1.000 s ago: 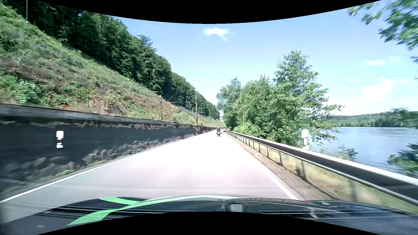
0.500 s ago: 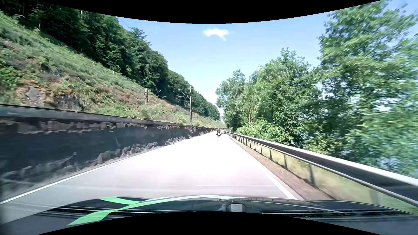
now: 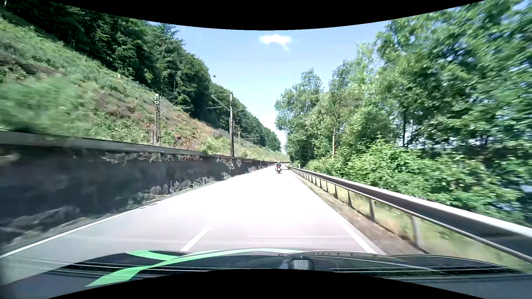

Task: Follow the waypoints while adhering to traffic rules and regulations

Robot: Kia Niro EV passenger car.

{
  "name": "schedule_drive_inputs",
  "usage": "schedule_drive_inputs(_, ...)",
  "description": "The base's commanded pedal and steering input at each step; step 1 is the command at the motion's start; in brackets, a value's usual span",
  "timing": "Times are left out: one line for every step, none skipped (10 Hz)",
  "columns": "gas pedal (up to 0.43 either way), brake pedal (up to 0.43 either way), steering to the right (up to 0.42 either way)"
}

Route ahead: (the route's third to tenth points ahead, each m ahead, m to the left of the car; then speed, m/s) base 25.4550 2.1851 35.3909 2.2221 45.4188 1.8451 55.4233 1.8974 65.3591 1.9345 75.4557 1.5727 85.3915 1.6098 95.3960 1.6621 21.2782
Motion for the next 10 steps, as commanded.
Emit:
schedule_drive_inputs(0.209, 0.000, -0.004)
schedule_drive_inputs(0.220, 0.000, -0.004)
schedule_drive_inputs(0.220, 0.000, -0.004)
schedule_drive_inputs(0.228, 0.000, -0.004)
schedule_drive_inputs(0.228, 0.000, -0.003)
schedule_drive_inputs(0.209, 0.000, -0.003)
schedule_drive_inputs(0.209, 0.000, -0.003)
schedule_drive_inputs(0.209, 0.000, -0.003)
schedule_drive_inputs(0.209, 0.000, -0.003)
schedule_drive_inputs(0.209, 0.000, -0.003)
